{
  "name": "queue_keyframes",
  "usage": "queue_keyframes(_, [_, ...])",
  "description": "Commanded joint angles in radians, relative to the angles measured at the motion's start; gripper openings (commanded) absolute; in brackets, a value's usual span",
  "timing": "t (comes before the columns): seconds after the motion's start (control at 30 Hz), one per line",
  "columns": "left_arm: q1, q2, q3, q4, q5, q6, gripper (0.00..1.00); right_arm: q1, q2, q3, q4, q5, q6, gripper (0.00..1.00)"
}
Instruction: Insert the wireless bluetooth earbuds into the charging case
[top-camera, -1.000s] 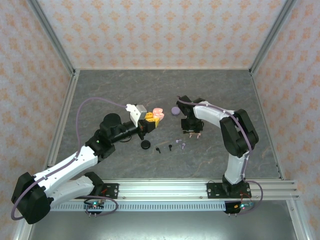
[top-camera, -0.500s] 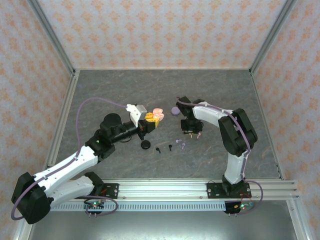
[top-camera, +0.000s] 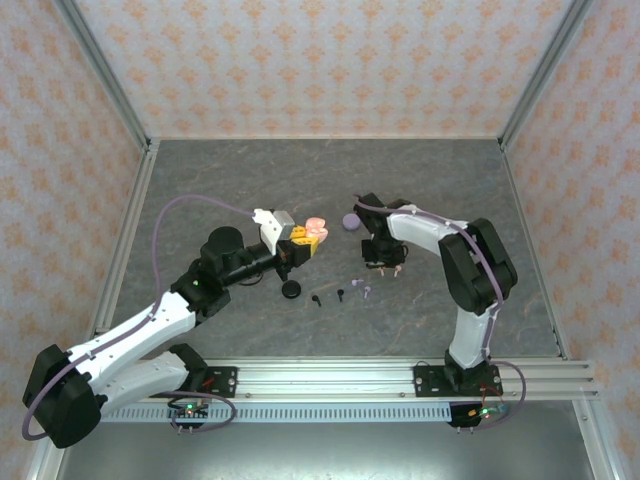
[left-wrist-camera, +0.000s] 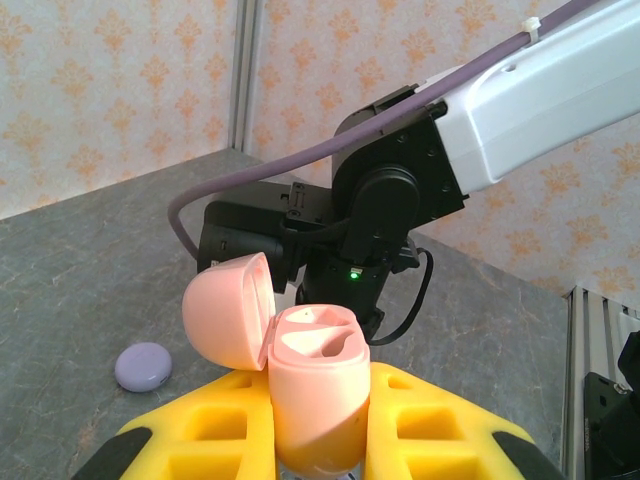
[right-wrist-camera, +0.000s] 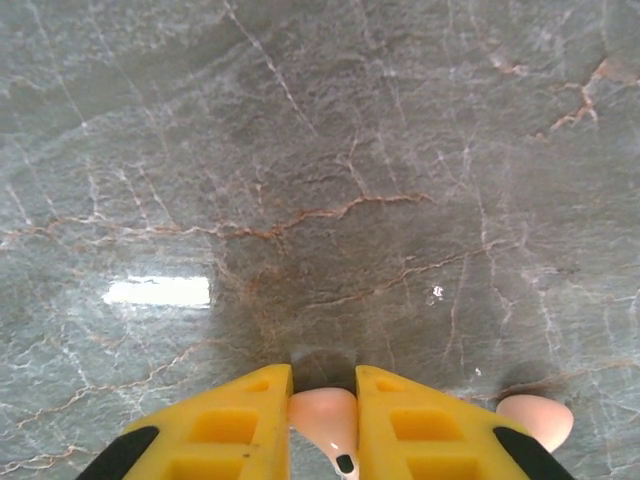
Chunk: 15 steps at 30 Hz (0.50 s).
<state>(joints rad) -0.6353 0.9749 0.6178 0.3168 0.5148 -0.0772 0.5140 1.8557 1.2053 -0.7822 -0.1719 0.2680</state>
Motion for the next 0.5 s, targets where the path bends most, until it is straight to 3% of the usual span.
queue_keyframes(0.0, [-0.010, -0.019, 0.021, 0.011, -0.013, 0.001, 0.00, 0.006, -0.090, -0.026, 0.038, -0.039, -0.018, 0.20])
queue_keyframes(0.23, [-0.010, -0.003, 0.031, 0.049, -0.009, -0.026, 0.00, 0.005, -0.350, -0.044, 0.165, -0.101, -0.013, 0.19])
queue_keyframes(0.47, [-0.015, 0.035, 0.052, 0.102, -0.003, -0.046, 0.00, 0.006, -0.574, -0.050, 0.344, -0.272, 0.023, 0.19])
